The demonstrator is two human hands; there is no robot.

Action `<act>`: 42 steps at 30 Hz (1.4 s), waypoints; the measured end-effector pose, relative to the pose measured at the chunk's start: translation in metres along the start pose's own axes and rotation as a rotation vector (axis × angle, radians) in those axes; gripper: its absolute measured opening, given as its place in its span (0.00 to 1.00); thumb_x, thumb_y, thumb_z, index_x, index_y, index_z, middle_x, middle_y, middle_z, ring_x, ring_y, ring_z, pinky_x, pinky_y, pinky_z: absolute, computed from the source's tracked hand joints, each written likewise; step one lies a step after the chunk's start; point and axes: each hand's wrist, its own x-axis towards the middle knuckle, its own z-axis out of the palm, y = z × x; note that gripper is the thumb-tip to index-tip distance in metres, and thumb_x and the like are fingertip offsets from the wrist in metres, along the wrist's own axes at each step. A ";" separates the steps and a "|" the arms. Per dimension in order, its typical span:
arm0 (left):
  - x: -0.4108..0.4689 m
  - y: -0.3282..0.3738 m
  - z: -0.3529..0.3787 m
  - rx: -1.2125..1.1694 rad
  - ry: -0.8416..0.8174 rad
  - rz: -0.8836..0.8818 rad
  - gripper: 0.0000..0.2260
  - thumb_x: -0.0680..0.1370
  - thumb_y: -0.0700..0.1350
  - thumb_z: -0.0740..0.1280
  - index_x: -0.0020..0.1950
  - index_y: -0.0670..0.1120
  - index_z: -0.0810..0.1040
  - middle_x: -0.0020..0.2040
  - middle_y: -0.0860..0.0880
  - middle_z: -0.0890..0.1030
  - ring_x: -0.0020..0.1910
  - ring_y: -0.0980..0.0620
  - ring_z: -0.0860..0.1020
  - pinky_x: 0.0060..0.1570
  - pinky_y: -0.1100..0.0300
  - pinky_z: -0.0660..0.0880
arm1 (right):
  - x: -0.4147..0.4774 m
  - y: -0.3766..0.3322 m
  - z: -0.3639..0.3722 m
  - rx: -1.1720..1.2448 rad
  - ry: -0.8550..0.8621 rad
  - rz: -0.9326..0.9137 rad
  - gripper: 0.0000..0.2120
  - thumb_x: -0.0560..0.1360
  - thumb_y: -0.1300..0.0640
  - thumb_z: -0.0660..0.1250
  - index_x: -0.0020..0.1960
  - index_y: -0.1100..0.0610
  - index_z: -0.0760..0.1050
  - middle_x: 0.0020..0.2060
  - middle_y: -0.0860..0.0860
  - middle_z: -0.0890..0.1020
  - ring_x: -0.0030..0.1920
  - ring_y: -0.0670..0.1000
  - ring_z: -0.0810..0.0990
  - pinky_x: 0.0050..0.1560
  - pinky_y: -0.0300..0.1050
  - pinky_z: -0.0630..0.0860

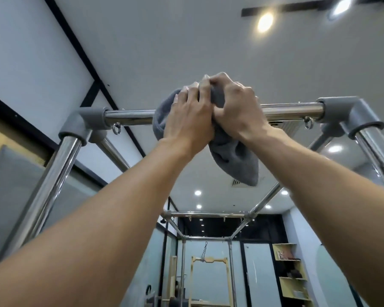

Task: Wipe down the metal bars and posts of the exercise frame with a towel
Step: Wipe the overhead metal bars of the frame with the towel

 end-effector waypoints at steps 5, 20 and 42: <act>-0.009 -0.010 -0.011 -0.117 -0.085 0.004 0.30 0.81 0.44 0.58 0.80 0.46 0.49 0.79 0.41 0.53 0.76 0.40 0.57 0.73 0.50 0.55 | 0.003 0.000 -0.008 -0.096 0.127 0.151 0.18 0.73 0.53 0.66 0.62 0.51 0.73 0.51 0.57 0.82 0.54 0.62 0.78 0.54 0.50 0.71; -0.014 -0.063 -0.036 -0.088 -0.158 -0.100 0.28 0.81 0.46 0.57 0.80 0.45 0.53 0.78 0.44 0.60 0.76 0.46 0.59 0.73 0.51 0.58 | 0.010 -0.044 0.051 0.071 -0.022 0.093 0.21 0.75 0.52 0.64 0.68 0.46 0.69 0.63 0.55 0.74 0.64 0.59 0.71 0.63 0.55 0.68; -0.037 -0.104 -0.036 0.132 -0.119 0.010 0.24 0.80 0.37 0.56 0.76 0.36 0.57 0.75 0.37 0.63 0.76 0.42 0.59 0.74 0.53 0.55 | 0.001 -0.068 0.083 -0.027 0.040 -0.005 0.25 0.70 0.55 0.67 0.66 0.45 0.72 0.61 0.52 0.76 0.62 0.58 0.73 0.62 0.60 0.69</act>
